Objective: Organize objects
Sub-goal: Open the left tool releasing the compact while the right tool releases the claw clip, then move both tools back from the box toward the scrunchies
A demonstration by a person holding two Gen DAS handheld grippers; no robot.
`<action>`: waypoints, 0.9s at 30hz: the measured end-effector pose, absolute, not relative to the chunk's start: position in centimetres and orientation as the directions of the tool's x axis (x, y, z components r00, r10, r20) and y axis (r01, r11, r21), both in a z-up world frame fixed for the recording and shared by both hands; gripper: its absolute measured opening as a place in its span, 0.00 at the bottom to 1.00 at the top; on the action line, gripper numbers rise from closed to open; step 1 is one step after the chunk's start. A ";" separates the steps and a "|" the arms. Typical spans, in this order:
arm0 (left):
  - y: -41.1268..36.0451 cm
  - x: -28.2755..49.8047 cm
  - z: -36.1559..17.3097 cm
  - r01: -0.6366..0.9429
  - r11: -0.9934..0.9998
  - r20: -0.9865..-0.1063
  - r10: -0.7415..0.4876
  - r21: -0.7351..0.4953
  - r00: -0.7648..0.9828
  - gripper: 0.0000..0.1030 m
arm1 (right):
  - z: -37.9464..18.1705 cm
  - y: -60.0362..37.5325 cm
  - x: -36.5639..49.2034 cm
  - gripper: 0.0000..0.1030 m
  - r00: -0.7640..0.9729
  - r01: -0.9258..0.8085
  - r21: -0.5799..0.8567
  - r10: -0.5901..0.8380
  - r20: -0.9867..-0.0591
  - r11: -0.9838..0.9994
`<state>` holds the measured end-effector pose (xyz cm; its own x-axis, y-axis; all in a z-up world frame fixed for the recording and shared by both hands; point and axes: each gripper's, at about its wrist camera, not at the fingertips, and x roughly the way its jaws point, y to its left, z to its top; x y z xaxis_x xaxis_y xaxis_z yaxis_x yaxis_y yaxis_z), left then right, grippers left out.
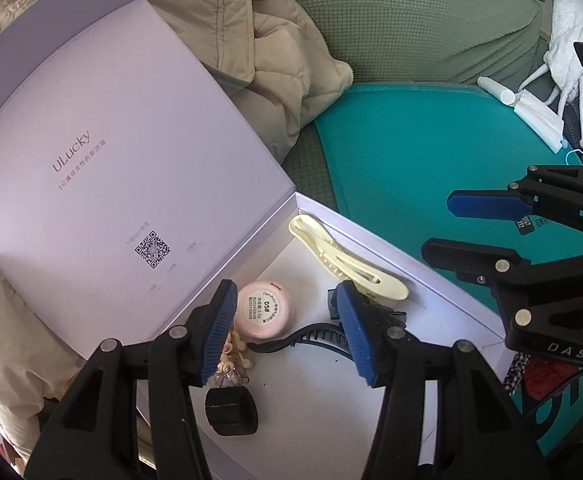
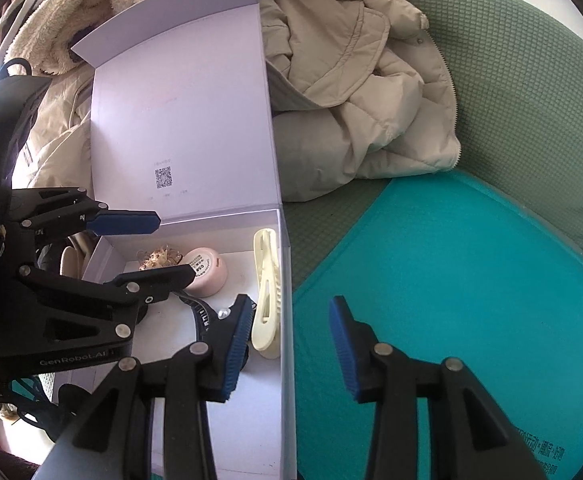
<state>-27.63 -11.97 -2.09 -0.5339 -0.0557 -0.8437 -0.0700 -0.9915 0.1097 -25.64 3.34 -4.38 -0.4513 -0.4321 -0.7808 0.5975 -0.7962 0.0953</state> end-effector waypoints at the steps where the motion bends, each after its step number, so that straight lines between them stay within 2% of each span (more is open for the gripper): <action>1: -11.8 -27.5 -1.9 -0.075 -0.991 -0.842 -0.052 0.109 -0.536 0.50 | -4.2 3.7 -25.5 0.39 -0.458 0.592 0.092 -0.428 -0.779 -0.801; 27: -5.0 -24.1 1.0 -0.207 -0.976 -0.818 0.066 0.066 -0.571 0.55 | -0.8 11.2 -21.0 0.41 -0.559 0.476 0.035 -0.333 -0.759 -0.879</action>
